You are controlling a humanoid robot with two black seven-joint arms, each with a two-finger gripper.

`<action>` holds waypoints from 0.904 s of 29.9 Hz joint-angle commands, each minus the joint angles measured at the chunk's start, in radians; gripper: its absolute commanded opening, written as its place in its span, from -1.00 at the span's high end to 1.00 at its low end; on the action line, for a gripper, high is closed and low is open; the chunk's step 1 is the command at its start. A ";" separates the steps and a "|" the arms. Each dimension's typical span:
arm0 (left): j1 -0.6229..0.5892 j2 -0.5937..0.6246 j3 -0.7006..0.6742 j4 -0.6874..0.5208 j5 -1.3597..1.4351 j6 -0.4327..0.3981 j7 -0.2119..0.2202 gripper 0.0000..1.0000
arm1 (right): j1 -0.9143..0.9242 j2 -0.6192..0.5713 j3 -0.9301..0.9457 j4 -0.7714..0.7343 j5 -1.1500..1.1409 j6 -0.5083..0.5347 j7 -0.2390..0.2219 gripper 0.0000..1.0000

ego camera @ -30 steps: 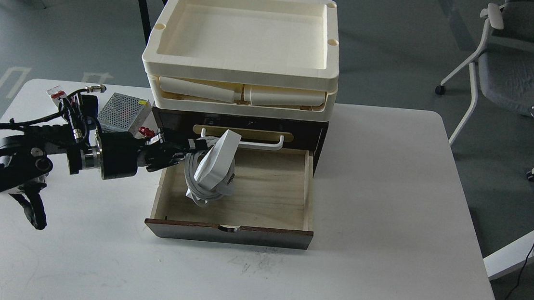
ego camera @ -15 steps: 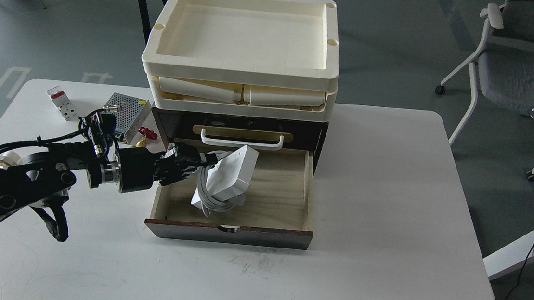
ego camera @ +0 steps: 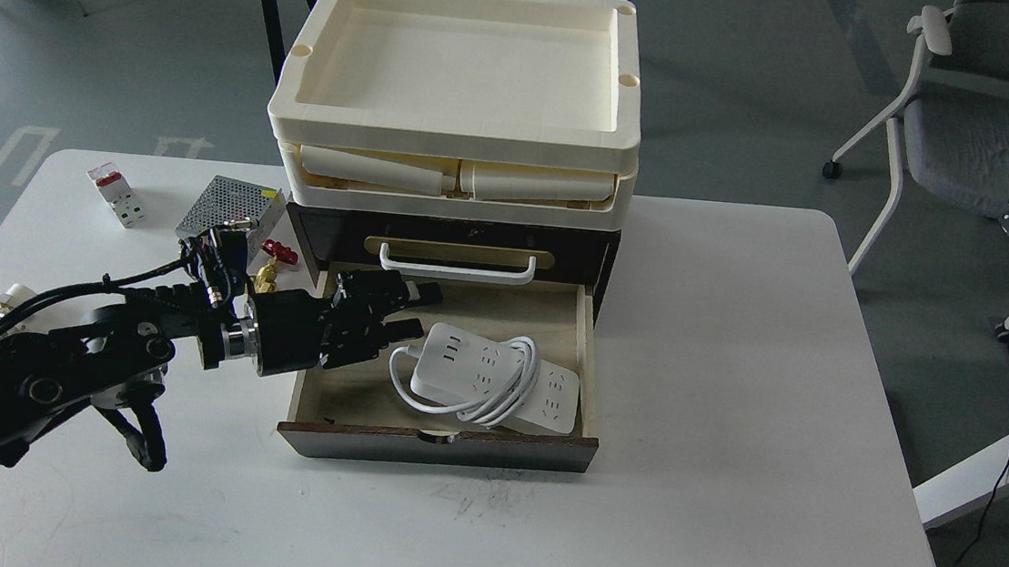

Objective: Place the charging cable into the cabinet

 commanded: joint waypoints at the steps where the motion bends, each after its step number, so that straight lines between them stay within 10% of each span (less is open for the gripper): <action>1: 0.026 0.039 -0.030 0.000 -0.095 0.000 0.000 -0.97 | -0.001 0.003 0.016 -0.001 0.001 0.000 0.004 -1.00; 13: 0.129 0.260 -0.194 0.015 -0.208 0.000 0.000 -0.98 | 0.001 0.012 0.054 0.010 0.001 0.000 0.005 -1.00; 27: -0.050 0.205 -0.440 0.460 -0.438 0.000 0.000 -0.99 | 0.002 0.044 0.160 0.202 -0.001 0.000 0.011 -1.00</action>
